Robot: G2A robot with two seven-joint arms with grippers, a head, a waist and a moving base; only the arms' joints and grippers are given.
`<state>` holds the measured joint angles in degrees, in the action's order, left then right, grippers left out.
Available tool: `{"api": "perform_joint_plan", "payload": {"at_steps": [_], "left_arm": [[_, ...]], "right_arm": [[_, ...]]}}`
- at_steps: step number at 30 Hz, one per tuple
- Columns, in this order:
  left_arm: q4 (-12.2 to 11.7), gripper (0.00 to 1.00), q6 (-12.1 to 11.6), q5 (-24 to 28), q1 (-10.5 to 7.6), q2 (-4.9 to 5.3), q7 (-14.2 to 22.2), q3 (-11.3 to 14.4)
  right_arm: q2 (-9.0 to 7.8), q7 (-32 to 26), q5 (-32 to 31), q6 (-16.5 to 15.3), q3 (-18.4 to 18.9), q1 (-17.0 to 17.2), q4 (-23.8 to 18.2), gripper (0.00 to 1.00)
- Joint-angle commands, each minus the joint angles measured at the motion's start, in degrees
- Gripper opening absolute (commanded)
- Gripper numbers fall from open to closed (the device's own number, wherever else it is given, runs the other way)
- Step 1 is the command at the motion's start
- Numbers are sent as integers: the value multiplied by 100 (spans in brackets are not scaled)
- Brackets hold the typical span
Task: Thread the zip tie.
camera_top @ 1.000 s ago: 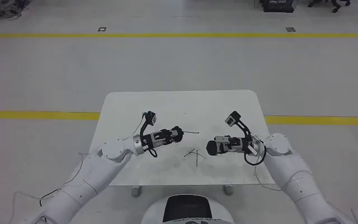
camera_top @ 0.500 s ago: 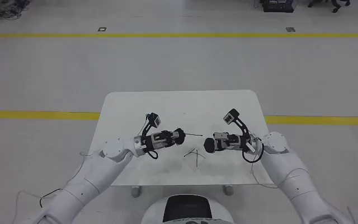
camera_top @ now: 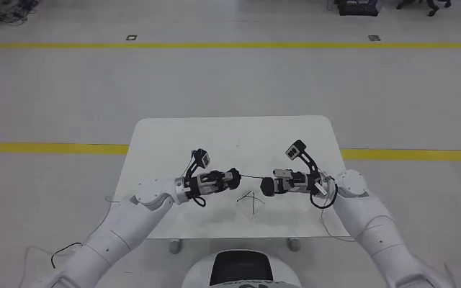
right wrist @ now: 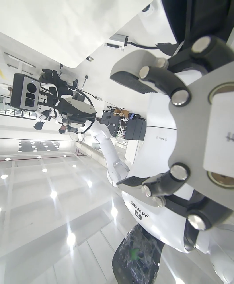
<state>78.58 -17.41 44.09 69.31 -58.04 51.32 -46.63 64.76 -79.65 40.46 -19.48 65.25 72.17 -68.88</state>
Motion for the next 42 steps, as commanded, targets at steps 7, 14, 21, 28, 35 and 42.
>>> {"api": "perform_joint_plan", "payload": {"at_steps": [7, 14, 21, 28, 35, 42], "left_arm": [[36, 0, -73, -101, 3, -11, -28, 14], [59, 0, 50, 30, 46, -39, 89, 31], [-22, 0, 117, 267, 51, -67, 333, 17], [-105, 0, 142, 311, 35, -98, 366, 9], [-146, 0, 162, 347, 36, -120, 400, 0], [-146, 0, 162, 347, 36, -120, 400, 0]], "right_arm": [[5, 40, 18, 3, 1, -2, 2, 100], [-11, 1, 38, 0, 186, 69, -28, 100], [-1, 1, -39, 0, 232, 87, -27, 94], [26, 1, -114, 0, 198, 71, 19, 65], [46, 1, -197, 0, 152, 50, 46, 50], [64, 1, -259, 0, 106, 28, 98, 47]]}}
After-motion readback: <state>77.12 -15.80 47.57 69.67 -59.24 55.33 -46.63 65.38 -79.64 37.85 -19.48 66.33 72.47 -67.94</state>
